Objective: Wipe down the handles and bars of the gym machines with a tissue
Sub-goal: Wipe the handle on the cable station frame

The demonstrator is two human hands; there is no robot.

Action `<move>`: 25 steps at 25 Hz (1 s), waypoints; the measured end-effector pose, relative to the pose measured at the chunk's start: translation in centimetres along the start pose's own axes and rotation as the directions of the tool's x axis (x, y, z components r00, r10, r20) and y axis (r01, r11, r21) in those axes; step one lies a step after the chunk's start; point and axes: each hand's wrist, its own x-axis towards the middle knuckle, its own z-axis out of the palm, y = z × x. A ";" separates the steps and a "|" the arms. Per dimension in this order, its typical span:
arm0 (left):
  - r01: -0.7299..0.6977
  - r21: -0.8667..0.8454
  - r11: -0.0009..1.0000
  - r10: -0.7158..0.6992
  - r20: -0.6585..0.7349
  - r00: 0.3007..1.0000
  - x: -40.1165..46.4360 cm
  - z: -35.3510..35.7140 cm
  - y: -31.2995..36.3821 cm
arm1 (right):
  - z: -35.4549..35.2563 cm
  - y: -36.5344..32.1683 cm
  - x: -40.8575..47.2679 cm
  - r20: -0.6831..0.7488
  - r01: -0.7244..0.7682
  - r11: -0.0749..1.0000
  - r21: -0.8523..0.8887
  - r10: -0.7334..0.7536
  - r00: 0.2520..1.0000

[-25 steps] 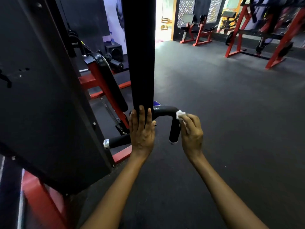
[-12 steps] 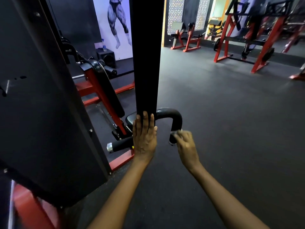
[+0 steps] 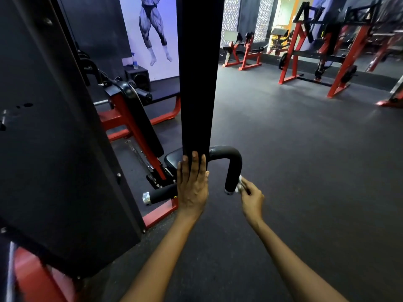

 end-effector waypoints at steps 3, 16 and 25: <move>0.005 0.019 1.000 -0.006 0.015 1.000 -0.1 0.0 0.0 | -0.9 0.0 -0.8 0.044 -0.079 0.988 -0.130 0.085 0.995; 0.483 0.060 0.873 -0.458 0.439 0.773 -5.7 -13.3 2.7 | -5.2 -5.8 -7.4 0.425 0.253 0.930 -0.266 -0.123 0.897; 0.554 0.123 0.823 -0.534 0.500 0.682 -7.4 -17.9 -2.1 | 0.2 -6.4 -11.2 0.514 0.273 0.916 -0.293 -0.090 0.853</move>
